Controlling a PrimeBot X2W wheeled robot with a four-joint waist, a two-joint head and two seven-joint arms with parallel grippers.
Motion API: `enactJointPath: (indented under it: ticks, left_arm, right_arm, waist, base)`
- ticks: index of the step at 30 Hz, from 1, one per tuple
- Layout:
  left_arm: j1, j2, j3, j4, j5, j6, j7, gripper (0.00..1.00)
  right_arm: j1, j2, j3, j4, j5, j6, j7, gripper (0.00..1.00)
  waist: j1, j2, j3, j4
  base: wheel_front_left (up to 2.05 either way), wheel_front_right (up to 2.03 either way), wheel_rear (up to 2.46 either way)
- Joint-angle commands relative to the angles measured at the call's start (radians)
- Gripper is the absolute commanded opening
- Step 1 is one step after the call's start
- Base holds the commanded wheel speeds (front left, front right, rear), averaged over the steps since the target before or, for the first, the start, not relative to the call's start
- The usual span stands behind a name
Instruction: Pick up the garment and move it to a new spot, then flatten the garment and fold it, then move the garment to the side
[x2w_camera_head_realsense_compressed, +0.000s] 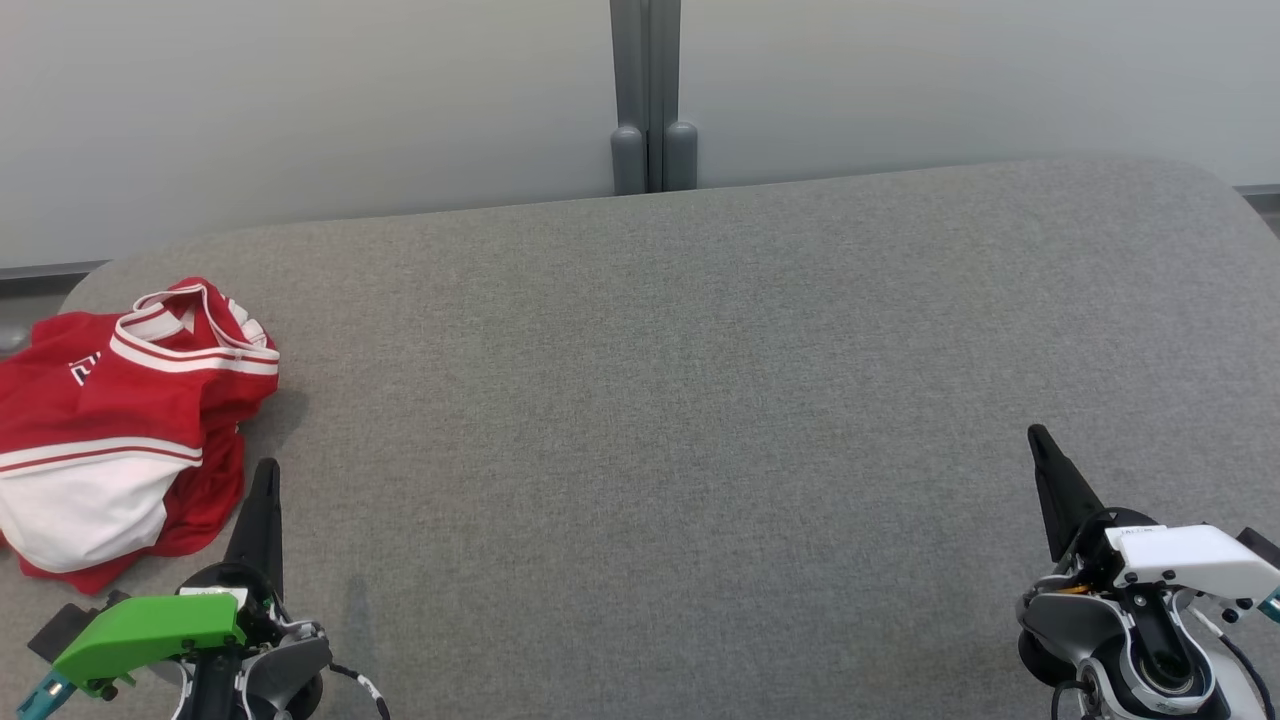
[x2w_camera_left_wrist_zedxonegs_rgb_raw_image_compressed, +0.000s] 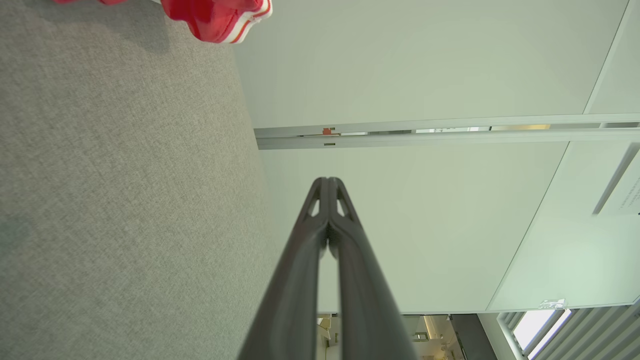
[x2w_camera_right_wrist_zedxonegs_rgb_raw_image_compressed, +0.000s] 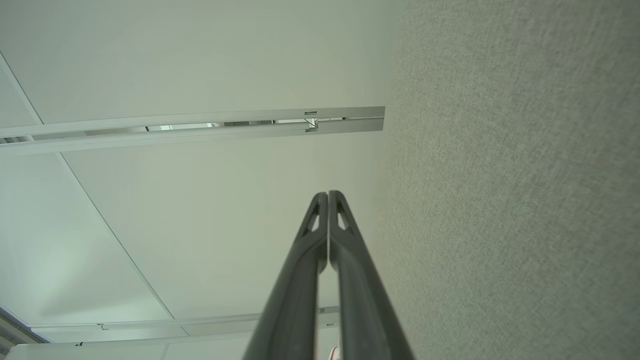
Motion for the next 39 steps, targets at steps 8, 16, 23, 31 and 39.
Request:
enactJointPath:
  ticks: [8,16,23,31,39]
  left_arm:
    - [0.001,-0.001,-0.001,0.004,0.0,0.0,-0.001,1.0]
    - [0.035,-0.007,-0.016,0.027,0.007,0.001,-0.023,1.0]
    - [0.043,-0.006,-0.025,0.011,0.076,0.011,-0.058,1.0]
    - [0.055,-0.004,-0.039,-0.011,0.229,0.031,-0.094,1.0]
    - [0.068,-0.003,-0.063,-0.04,0.408,0.042,-0.127,1.0]
  right_arm:
    - [0.002,0.001,0.0,0.004,-0.001,0.0,0.0,1.0]
    - [0.028,0.008,0.025,0.026,-0.005,0.0,-0.023,1.0]
    - [0.022,0.007,0.044,0.018,-0.069,0.0,-0.057,1.0]
    - [0.017,0.006,0.053,0.006,-0.227,0.0,-0.093,1.0]
    - [0.02,0.005,0.055,-0.012,-0.368,0.0,-0.126,1.0]
  waist:
    - [0.0,0.0,0.0,0.0]
    - [0.0,0.0,0.0,0.0]
    - [0.0,0.0,0.001,-0.001]
    - [0.0,0.0,0.001,0.0]
    - [0.0,0.0,0.0,0.003]
  base:
    - [0.0,0.0,0.0]
    - [0.0,0.0,0.0]
    - [0.0,0.0,0.0]
    - [0.0,0.0,0.0]
    - [0.0,0.0,0.0]
